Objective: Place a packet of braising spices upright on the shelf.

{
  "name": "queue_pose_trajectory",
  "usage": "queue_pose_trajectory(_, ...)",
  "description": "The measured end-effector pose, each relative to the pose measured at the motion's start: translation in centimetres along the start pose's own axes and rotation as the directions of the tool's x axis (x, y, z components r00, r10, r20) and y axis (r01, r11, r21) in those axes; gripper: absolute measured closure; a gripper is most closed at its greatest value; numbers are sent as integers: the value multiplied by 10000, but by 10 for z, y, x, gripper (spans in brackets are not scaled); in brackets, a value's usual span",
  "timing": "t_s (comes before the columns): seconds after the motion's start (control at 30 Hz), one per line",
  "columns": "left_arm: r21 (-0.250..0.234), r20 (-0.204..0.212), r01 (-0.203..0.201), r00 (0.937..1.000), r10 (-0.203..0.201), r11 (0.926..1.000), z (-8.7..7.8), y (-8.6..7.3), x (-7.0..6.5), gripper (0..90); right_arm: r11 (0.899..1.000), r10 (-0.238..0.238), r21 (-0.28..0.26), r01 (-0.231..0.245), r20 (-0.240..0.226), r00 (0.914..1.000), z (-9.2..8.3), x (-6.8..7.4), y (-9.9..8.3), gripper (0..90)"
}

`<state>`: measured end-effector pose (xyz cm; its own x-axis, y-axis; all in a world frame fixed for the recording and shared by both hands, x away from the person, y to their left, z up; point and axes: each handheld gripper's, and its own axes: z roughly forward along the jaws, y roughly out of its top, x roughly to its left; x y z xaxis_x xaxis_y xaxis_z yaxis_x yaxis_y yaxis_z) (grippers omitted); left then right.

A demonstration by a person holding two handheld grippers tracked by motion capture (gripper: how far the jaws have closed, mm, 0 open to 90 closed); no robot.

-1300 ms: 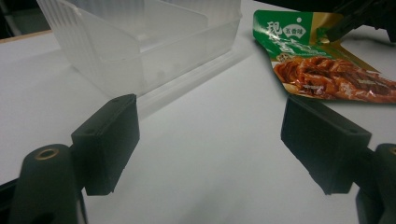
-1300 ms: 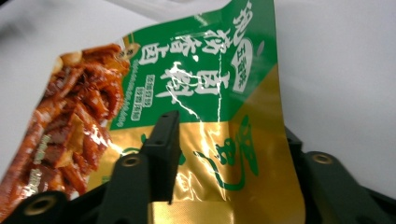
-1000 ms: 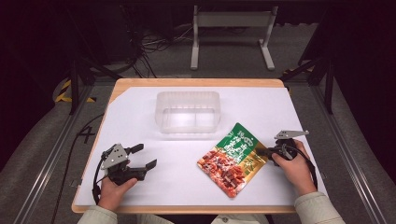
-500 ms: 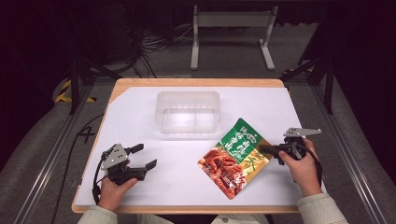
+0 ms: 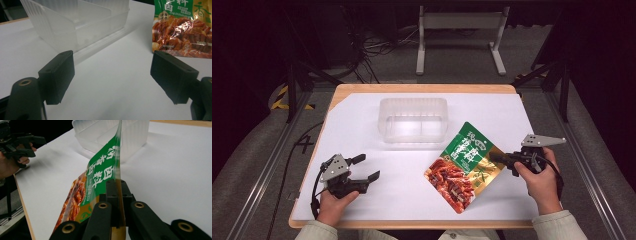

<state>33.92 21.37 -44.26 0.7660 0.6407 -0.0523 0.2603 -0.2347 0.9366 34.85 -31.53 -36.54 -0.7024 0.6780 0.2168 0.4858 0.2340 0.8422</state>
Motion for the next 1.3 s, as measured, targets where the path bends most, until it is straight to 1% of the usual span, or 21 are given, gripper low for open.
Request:
queue_pose_trajectory(0.1,-3,3,-1,10000,1,10000,0,0,0,201,9996,-295,-39,295,30,9996,-3,8,6,900)
queue_pose_trajectory(0.2,-10,-1,-44,10000,44,10000,0,0,0,201,9990,-405,-221,400,-229,9989,-7,17,12,900)
queue_pose_trajectory(0.27,-5,-14,-42,10000,42,10000,0,0,0,201,9984,-501,-287,492,-324,9982,-10,22,16,900)
queue_pose_trajectory(0.33,-8,-15,-50,10000,50,10000,0,0,0,201,9982,-516,-309,505,-358,9980,-11,24,17,900)
queue_pose_trajectory(0.4,-2,-22,-44,10000,44,10000,0,0,0,201,9973,-640,-406,619,-523,9966,-14,31,22,900)
queue_pose_trajectory(0.57,31,-54,-47,10000,47,10000,0,0,0,201,9939,-999,-530,970,-555,9934,-20,43,30,900)
queue_pose_trajectory(0.6,14,-51,11,10000,-10,10000,0,0,0,201,9934,-1015,-600,977,-636,9928,-22,46,34,900)
queue_pose_trajectory(0.8,6,-34,62,10000,-62,10000,0,0,0,201,9917,-1144,-699,1083,-905,9893,-28,53,44,900)
queue_pose_trajectory(0.9,28,-57,-23,10000,23,10000,0,0,0,201,9904,-1258,-694,1197,-909,9879,-32,56,48,900)
queue_pose_trajectory(1.0,63,-83,-68,9999,69,10000,0,0,0,202,9901,-1280,-680,1227,-805,9885,-34,60,53,900)
queue_pose_trajectory(1.17,82,-84,-71,9999,72,9999,0,0,0,202,9913,-1139,-738,1089,-670,9912,-39,56,60,900)
queue_pose_trajectory(1.2,74,-88,-18,10000,19,10000,1,0,0,202,9915,-1107,-763,1056,-657,9917,-39,55,61,900)
queue_pose_trajectory(1.3,103,-82,-22,10000,23,9999,1,0,0,202,9927,-906,-857,847,-673,9936,-42,50,66,900)
